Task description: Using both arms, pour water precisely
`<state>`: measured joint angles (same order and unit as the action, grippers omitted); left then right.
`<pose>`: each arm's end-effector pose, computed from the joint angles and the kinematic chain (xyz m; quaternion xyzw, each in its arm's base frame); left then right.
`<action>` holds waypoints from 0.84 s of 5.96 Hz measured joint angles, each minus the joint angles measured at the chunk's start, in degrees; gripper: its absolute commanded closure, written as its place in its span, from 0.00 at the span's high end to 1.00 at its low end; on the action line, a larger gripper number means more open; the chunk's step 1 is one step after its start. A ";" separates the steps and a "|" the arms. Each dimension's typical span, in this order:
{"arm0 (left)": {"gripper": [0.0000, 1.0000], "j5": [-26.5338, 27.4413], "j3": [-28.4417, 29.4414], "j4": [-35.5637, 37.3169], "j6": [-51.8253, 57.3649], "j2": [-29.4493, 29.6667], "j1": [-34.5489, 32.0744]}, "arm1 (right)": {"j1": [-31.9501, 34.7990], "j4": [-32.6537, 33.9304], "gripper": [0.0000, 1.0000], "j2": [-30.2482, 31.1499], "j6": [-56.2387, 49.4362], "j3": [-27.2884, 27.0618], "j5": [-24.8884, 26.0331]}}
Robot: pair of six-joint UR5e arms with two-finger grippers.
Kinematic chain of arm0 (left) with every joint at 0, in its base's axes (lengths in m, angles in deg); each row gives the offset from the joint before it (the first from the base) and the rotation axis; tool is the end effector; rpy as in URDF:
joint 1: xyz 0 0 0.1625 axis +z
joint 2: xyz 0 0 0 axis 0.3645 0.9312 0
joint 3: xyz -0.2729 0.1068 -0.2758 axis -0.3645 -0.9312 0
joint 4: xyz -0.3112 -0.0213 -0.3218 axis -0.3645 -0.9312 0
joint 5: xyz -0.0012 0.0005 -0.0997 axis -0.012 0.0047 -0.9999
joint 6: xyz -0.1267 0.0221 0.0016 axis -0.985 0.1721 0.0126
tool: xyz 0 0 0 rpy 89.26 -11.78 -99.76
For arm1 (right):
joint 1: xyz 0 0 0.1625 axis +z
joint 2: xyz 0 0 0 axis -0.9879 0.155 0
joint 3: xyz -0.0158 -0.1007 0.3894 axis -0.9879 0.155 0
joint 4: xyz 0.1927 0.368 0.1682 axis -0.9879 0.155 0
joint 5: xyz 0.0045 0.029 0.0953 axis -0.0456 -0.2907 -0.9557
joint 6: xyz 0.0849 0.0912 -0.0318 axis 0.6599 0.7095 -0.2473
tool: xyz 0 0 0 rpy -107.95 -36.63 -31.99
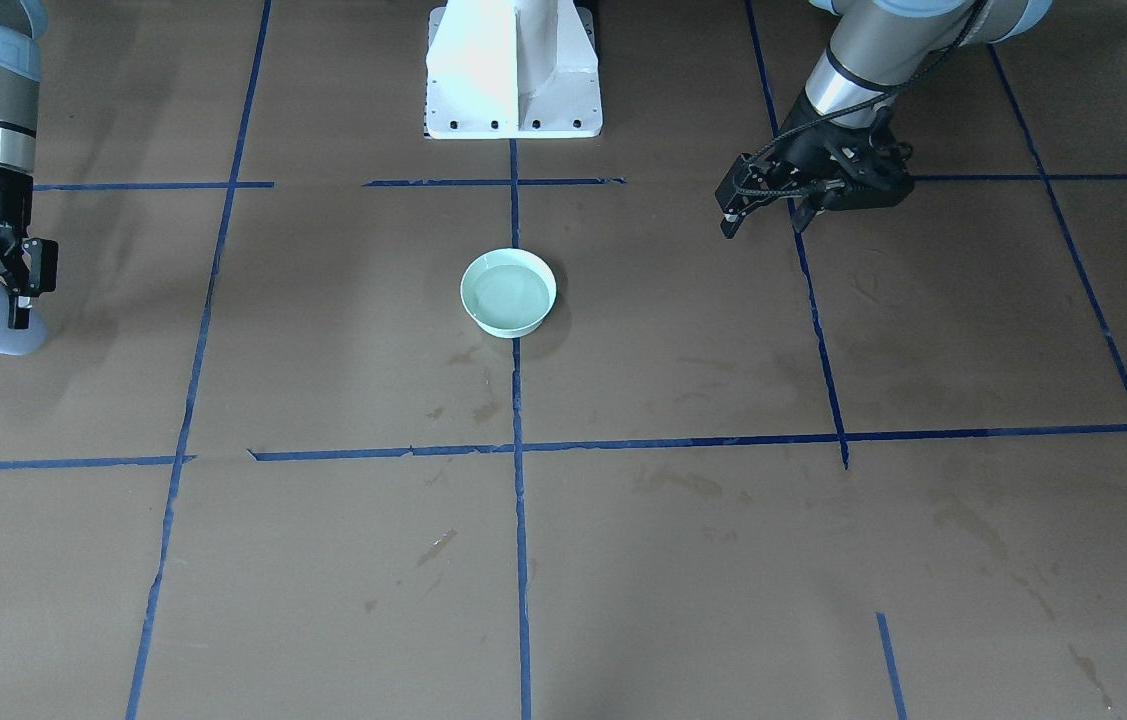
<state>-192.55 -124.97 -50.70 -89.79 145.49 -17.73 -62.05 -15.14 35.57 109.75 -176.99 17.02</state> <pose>0.3825 -0.4152 0.2652 0.0164 0.4668 -0.1166 0.8765 -0.2994 -0.3483 0.6305 0.4626 -0.2762 0.2491 0.8048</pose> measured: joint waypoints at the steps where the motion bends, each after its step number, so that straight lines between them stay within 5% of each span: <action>1: 1.00 -0.01 -0.04 0.01 0.00 0.00 0.00 | -0.03 0.01 0.29 -0.08 0.00 0.05 -0.02; 4: 1.00 0.01 -0.18 0.03 0.00 -0.05 0.00 | -0.20 0.04 0.33 -0.15 -0.03 0.67 -0.30; 5: 1.00 -0.01 -0.21 0.07 0.00 -0.05 0.00 | -0.26 0.02 0.42 -0.19 -0.07 0.82 -0.39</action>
<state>-192.56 -125.19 -50.62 -89.80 145.43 -17.74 -62.31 -15.11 35.38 109.68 -176.17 16.62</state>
